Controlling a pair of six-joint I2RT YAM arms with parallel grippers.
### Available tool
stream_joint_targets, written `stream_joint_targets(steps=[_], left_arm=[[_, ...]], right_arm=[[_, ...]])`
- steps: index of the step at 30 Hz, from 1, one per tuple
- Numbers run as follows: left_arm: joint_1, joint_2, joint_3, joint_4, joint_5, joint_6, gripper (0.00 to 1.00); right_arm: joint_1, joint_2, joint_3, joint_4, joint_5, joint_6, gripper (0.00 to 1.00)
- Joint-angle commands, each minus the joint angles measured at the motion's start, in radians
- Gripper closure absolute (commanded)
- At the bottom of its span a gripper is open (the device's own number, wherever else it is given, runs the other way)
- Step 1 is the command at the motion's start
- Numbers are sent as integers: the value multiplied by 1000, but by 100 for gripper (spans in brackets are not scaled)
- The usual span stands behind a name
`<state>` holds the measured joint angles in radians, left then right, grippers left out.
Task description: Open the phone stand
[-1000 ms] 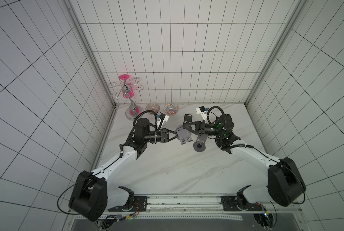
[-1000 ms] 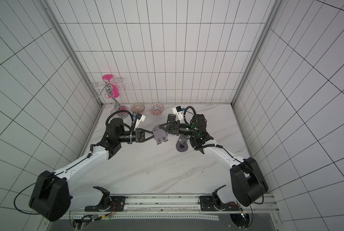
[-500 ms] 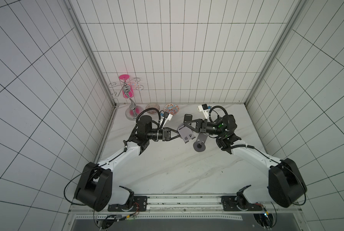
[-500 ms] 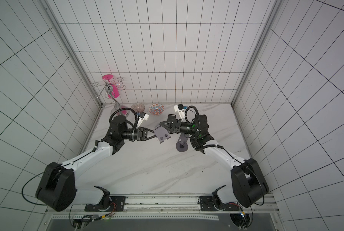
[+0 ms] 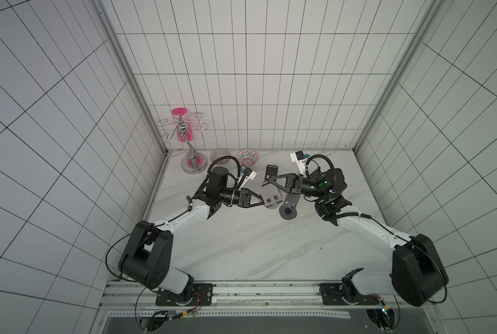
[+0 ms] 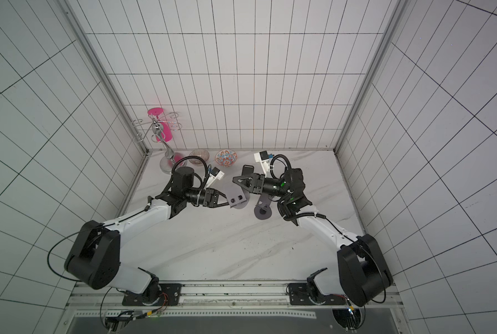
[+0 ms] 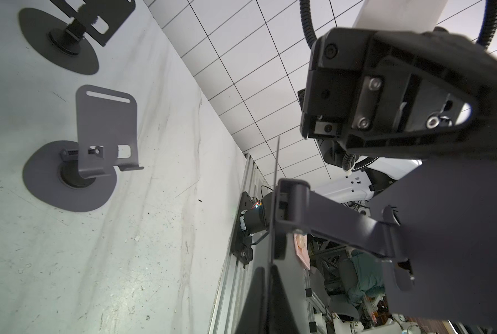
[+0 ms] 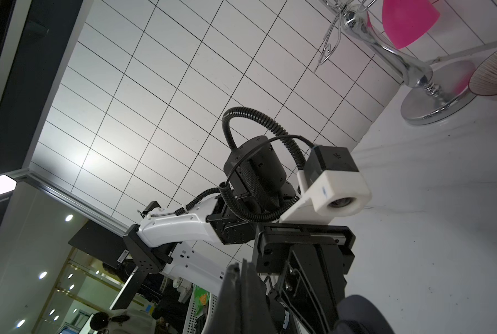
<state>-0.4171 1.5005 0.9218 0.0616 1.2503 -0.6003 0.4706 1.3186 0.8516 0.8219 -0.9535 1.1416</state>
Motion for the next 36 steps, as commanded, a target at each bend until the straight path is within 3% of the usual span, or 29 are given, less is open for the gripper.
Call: stream_joint_targets(steps=[1,11,15,18,20,26,29,36], left_arm=[[17,65,-28,-370,-186,20,100],[14,70,112,-551,-173,131,100],[0,44,135,-550,-153,138,100],[-12,14,135,-550,-129,159,100],[-20,-10,131,-550,-118,173,100],[-21,-46,88,-461,-74,136,100],[-23,-47,60,-377,-56,83,100],[-34,-18,67,-376,-43,86,100]], right_arm=[[-9,-193,35,199,-19,-81,91],[-13,-274,-37,-20,-60,-194,50],[-72,-308,-28,-261,-61,-325,37],[-128,-293,-3,-465,-69,-430,33],[-161,-259,-11,-488,-107,-435,30],[-174,-165,-111,-107,-220,-193,24],[-167,-154,-109,-177,-223,-252,24],[-104,-139,-85,-316,-223,-379,24]])
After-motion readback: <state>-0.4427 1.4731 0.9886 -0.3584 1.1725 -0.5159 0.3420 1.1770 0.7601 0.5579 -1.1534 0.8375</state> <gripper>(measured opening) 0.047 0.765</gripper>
